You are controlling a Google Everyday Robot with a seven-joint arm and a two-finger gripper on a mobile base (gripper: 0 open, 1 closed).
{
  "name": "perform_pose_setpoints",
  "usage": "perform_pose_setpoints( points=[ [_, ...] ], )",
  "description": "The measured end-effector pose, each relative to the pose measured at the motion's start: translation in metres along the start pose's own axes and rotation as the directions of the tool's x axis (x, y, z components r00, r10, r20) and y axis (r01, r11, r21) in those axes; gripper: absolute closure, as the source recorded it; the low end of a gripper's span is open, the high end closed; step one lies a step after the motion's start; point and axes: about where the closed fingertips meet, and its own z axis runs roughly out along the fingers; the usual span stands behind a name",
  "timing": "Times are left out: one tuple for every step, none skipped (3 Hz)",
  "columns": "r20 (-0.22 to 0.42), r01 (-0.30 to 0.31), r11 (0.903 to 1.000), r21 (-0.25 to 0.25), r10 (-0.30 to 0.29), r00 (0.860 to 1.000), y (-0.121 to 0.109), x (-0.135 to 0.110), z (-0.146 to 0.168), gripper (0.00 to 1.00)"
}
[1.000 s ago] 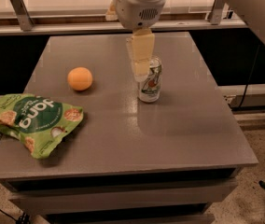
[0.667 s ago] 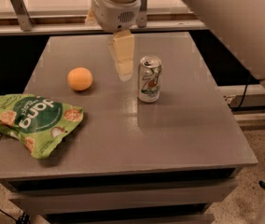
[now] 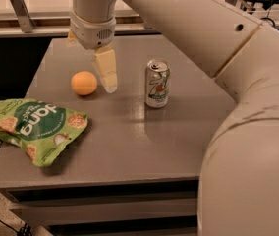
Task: Pick orange
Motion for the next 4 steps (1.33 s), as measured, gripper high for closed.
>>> perform_pose_setpoints(
  points=[
    [0.005,0.022,0.9994,-0.028,-0.022,1.000,-0.005,-0.004,0.024,0.00],
    [-0.004,0.035,0.9985,-0.041,-0.036,0.999,-0.006,-0.004,0.044,0.00],
    [-0.003,0.040,0.9979,-0.050,-0.040,0.999,-0.005,-0.007,0.058,0.18],
    [-0.004,0.048,0.9983,-0.035,-0.048,0.999,-0.003,-0.009,0.066,0.41]
  ],
)
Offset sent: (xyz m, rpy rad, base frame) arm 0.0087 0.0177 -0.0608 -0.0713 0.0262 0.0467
